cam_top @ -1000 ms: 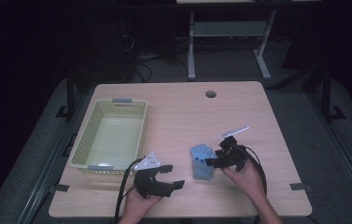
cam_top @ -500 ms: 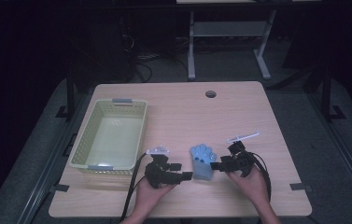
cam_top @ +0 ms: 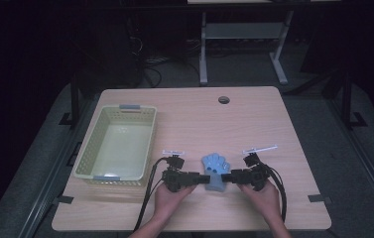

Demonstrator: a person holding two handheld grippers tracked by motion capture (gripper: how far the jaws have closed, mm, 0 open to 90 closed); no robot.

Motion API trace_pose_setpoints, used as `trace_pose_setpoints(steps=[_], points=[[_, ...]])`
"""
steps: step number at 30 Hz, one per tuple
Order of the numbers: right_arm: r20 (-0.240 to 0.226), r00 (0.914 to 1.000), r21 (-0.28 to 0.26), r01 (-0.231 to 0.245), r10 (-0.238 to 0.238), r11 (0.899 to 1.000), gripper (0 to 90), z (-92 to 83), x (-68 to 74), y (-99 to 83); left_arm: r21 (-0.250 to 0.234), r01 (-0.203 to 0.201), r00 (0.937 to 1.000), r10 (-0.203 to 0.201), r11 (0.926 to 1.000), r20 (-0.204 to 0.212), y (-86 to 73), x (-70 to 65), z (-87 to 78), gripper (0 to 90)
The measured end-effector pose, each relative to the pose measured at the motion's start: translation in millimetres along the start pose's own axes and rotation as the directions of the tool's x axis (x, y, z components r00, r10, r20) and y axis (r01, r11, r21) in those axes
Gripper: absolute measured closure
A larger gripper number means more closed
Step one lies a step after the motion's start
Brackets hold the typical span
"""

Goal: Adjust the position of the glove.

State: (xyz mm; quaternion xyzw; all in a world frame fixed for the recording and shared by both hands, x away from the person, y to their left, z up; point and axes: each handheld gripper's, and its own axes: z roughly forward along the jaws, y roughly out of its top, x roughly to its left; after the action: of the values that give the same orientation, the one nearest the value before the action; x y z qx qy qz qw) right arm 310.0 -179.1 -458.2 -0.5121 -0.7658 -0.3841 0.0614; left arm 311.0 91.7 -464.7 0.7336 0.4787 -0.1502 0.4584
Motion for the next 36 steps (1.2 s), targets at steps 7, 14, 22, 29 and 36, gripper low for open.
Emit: trace_pose_setpoints(steps=[7, 14, 22, 29, 36], points=[[-0.036, 0.9991, -0.008, -0.025, 0.025, 1.0, 46.1, 2.1, -0.5, -3.1, 0.023, 0.025, 0.9997, -0.025, 0.9994, -0.005, 0.5, 1.9, 7.2, 45.6], [-0.046, 0.9982, -0.01, -0.039, 0.038, 0.999, 47.7, 7.7, -0.2, -3.4, 0.045, 0.048, 0.9988, -0.048, 0.9979, -0.005, 0.5, 6.6, 12.9, 52.0], [-0.059, 0.9968, -0.014, -0.055, 0.054, 0.998, 50.6, 11.0, -1.2, -5.5, 0.057, 0.037, 0.9993, -0.036, 0.9977, -0.01, 1.1, 6.4, 16.0, 56.0], [-0.086, 0.9929, -0.033, -0.085, 0.082, 0.996, 57.4, 13.6, -3.0, -8.3, 0.075, 0.043, 0.999, -0.044, 0.9962, 0.009, 2.4, 7.5, 18.2, 57.8], [-0.103, 0.9888, -0.036, -0.112, 0.108, 0.993, 60.7, 14.8, -3.7, -10.6, 0.087, 0.037, 0.9993, -0.038, 0.9955, 0.008, 4.0, 6.9, 20.5, 60.9]])
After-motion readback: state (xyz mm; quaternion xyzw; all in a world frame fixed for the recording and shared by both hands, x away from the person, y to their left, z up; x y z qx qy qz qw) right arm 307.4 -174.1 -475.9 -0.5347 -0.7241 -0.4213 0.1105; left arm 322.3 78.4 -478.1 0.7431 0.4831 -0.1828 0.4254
